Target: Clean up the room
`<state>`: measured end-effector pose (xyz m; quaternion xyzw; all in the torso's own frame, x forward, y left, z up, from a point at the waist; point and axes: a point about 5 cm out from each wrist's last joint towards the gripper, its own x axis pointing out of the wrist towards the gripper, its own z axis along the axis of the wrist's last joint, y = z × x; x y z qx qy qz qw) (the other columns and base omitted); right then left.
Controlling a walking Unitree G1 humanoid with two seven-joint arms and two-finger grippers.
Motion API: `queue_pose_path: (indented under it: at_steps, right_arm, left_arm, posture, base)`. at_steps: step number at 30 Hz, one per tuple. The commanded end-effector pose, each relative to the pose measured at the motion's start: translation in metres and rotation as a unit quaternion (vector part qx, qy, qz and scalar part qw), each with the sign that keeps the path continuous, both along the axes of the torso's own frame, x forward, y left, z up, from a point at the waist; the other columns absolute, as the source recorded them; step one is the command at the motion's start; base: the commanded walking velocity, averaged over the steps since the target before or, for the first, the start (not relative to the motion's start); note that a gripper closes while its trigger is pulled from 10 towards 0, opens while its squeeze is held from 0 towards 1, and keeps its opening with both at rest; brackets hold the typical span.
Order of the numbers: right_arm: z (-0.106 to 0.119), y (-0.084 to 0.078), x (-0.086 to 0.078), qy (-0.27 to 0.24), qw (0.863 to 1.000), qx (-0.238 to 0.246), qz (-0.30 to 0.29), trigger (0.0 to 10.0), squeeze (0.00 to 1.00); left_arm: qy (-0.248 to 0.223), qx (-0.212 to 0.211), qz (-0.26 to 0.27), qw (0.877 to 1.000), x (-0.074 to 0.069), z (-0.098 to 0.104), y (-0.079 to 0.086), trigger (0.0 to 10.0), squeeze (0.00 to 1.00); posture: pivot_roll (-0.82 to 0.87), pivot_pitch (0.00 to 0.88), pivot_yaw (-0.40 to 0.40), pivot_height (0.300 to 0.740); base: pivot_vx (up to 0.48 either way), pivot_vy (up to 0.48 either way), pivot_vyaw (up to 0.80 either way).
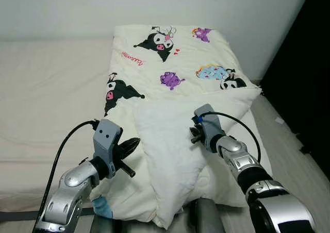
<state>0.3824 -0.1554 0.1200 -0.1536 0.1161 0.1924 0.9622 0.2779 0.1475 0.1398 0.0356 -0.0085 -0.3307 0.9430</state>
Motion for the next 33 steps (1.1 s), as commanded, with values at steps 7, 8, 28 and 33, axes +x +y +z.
queue_pose_path:
  at_steps: [7,8,28,33]
  right_arm:
    - [0.001,0.015,0.004,0.023,0.999,-0.015,0.016,10.0,1.00]
    - [0.001,0.015,0.004,0.023,0.999,-0.015,0.016,10.0,1.00]
    - [-0.009,-0.002,0.001,0.125,0.984,-0.125,0.033,10.0,0.00]
    - [-0.007,-0.006,0.001,0.118,0.986,-0.116,0.016,0.0,0.00]
  left_arm:
    - [0.003,-0.003,-0.002,1.000,-0.019,0.004,0.002,10.0,0.00]
    - [0.003,-0.003,-0.002,1.000,-0.019,0.004,0.002,10.0,0.00]
    - [0.032,0.025,-0.007,0.999,-0.040,-0.002,0.006,10.0,0.00]
    - [0.037,0.028,-0.009,0.999,-0.043,-0.004,0.005,10.0,0.00]
  posture:
    - [0.09,0.250,-0.047,0.570]
    - [0.09,0.250,-0.047,0.570]
    - [0.13,0.275,-0.059,0.570]
    - [0.13,0.273,-0.058,0.570]
  base:
    - [0.000,0.000,0.00]
    - [0.000,0.000,0.00]
    - [0.000,0.000,0.00]
    - [0.000,0.000,0.00]
